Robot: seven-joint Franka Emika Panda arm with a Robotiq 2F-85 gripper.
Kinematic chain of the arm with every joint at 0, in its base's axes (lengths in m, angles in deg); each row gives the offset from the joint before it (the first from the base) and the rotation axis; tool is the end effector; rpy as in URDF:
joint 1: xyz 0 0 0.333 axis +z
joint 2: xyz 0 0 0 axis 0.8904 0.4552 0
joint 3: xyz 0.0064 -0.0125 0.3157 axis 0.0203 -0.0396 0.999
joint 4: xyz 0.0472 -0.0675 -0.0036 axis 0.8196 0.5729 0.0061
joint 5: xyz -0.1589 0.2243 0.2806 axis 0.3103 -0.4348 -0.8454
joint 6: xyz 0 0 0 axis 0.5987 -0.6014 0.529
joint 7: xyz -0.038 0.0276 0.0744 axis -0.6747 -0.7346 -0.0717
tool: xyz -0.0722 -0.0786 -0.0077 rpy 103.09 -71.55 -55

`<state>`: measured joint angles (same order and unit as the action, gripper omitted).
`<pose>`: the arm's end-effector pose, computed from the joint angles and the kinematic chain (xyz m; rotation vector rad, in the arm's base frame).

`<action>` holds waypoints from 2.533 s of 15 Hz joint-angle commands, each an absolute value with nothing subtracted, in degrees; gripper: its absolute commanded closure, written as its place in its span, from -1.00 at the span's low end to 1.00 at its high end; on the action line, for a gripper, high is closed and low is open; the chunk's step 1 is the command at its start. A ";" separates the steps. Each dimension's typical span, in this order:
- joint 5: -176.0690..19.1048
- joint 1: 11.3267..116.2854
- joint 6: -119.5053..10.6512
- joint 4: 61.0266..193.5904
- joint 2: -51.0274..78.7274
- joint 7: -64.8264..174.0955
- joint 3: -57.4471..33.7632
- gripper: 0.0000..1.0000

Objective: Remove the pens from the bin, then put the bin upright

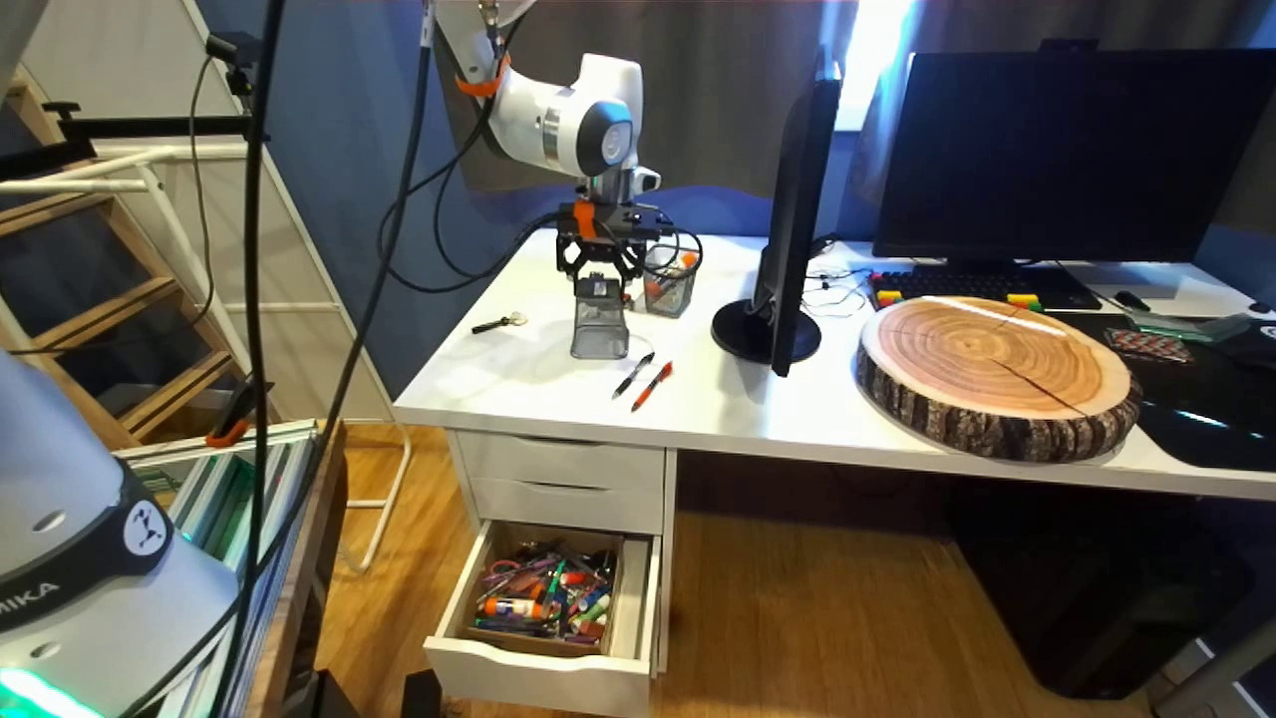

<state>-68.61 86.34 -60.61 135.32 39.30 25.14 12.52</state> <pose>0.4920 0.4454 0.1759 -2.4397 -1.8251 -0.0202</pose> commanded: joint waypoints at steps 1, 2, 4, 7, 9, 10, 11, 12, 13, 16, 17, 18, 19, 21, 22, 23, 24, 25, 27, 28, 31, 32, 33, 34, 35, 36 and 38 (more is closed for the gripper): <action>-71.89 79.86 -68.65 140.59 37.59 19.20 16.98 -0.06; -72.92 77.50 -71.02 142.24 37.26 16.78 18.88 -0.06; -75.65 72.00 -74.84 144.98 37.58 11.03 23.73 -0.06; -80.86 62.30 -78.97 149.27 39.14 0.10 33.20 -0.06; -83.15 55.92 -79.87 152.05 40.50 -6.01 39.21 -0.06; -84.03 52.86 -79.94 153.37 41.37 -8.90 42.00 -0.06; -84.77 49.96 -79.65 154.54 42.31 -11.53 44.68 -0.06; -85.03 47.89 -79.53 155.72 43.02 -13.47 46.44 -0.06; -85.16 46.03 -79.76 156.70 44.16 -15.28 48.06 -0.06; -85.29 41.69 -80.55 159.27 48.34 -19.42 51.71 -0.06; -84.96 40.71 -81.20 159.96 49.68 -20.41 52.35 -0.06; -84.61 40.65 -81.85 160.66 49.93 -20.19 52.19 -0.06; -84.29 39.85 -83.22 161.31 51.26 -20.94 52.80 -0.06; -83.41 39.56 -85.20 162.17 52.40 -20.71 52.57 -0.06; -82.95 39.75 -86.24 162.58 52.82 -20.32 52.12 -0.06; -82.70 39.33 -87.89 162.75 54.62 -20.57 52.36 -0.06; -82.18 39.27 -89.72 163.03 55.52 -20.53 52.30 -0.06; -81.71 39.01 -92.12 163.39 56.73 -20.31 52.34 -0.06; -80.19 38.83 -96.16 163.95 58.36 -19.20 51.91 -0.06; -79.29 39.38 -98.49 164.42 57.85 -18.03 50.96 -0.06; -75.78 39.05 -103.09 165.33 59.05 -15.92 49.75 -0.06; -74.85 39.64 -103.71 165.51 58.32 -14.36 48.60 -0.06; -74.47 40.34 -103.35 165.57 56.69 -11.92 47.67 -0.06; -73.96 40.71 -103.65 165.89 55.56 -9.86 46.99 -0.06; -73.35 40.77 -103.34 166.00 54.93 -8.28 46.83 -0.06; -73.32 41.46 -102.99 166.10 53.48 -6.10 46.14 -0.06; -72.79 41.92 -102.15 166.21 52.19 -2.93 45.48 -0.06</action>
<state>-74.61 40.09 -102.59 164.90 56.50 -9.44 48.57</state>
